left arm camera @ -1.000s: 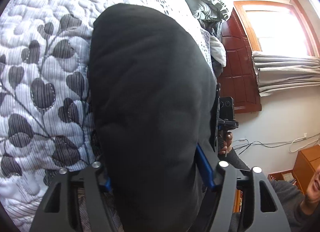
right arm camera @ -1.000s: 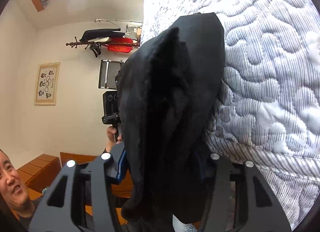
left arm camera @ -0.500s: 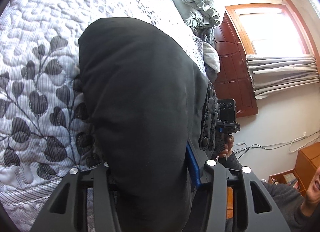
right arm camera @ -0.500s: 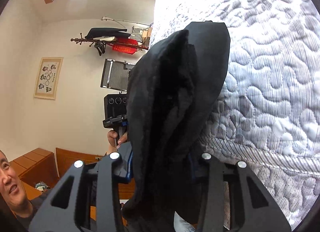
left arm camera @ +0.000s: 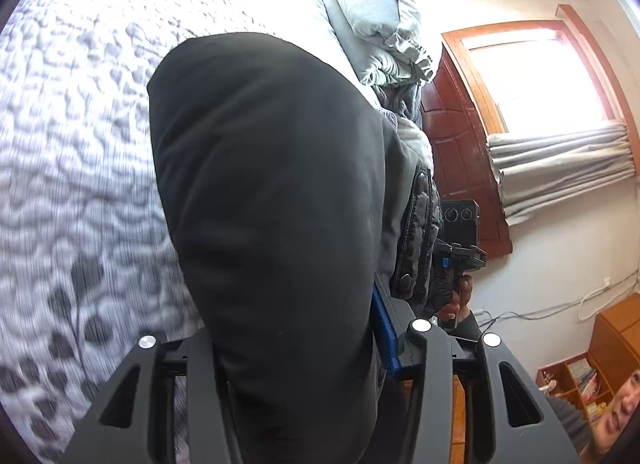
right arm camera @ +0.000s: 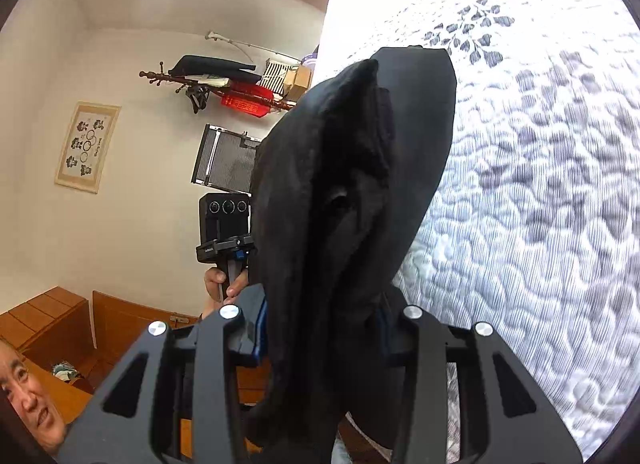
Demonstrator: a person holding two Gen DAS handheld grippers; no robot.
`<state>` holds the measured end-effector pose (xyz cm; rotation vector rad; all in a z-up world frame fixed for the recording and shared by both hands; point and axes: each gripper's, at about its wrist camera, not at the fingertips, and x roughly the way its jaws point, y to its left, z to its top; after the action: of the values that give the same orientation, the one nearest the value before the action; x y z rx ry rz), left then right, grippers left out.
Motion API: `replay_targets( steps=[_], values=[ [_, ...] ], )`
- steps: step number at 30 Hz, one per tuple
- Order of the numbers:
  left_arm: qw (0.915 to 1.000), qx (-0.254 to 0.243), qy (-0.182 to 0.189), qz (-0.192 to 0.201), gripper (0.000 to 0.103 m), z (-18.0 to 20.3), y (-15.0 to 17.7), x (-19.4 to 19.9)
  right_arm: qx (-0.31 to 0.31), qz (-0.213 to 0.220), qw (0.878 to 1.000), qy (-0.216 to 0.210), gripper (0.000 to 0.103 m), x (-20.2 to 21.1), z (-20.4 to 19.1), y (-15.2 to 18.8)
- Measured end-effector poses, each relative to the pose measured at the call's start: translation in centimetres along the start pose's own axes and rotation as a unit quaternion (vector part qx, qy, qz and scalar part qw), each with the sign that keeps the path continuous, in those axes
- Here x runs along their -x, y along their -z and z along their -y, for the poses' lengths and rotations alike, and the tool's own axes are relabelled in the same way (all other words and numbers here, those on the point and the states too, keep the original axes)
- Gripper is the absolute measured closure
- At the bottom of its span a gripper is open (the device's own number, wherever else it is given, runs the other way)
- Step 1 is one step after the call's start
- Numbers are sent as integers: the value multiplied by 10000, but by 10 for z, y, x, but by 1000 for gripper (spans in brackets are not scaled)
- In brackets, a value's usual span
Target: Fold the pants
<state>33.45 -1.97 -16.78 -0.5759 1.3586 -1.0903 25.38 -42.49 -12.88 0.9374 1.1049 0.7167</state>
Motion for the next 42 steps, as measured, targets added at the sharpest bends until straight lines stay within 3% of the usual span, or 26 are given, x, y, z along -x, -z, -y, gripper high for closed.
replay_targets(
  steps=[9,13,19,23,24,28,33,36,41,42],
  values=[
    [9988,445,-135,-159,55,-54,-52,-34,-354,-198,9988,259,65,-8,75,-47],
    [9987,491,23,-165,55,-68,-51,-38,-467,-288,9983,175,64,-12,101,-53],
    [9981,577,167,-102,48,-86,-43,-43,-599,-333,9976,101,53,-16,128,-47],
    [9982,594,4,68,34,-85,-40,-38,-609,-191,9976,258,43,-8,122,-39],
    [9981,589,-88,162,27,-83,-39,-31,-595,-117,9977,316,43,0,120,-37],
    [9958,447,-451,653,19,-65,-30,8,-412,243,9973,556,43,38,100,-28],
    [9924,292,64,1193,8,-31,-10,41,119,614,9980,115,43,67,47,-12],
    [9920,362,404,1140,6,-24,-2,34,236,463,9986,7,43,52,32,-5],
    [9952,471,234,824,6,-30,1,-2,-109,221,9993,281,43,18,55,-8],
    [9950,531,246,808,6,-34,1,-5,-197,235,9991,298,47,16,64,-7]
  ],
)
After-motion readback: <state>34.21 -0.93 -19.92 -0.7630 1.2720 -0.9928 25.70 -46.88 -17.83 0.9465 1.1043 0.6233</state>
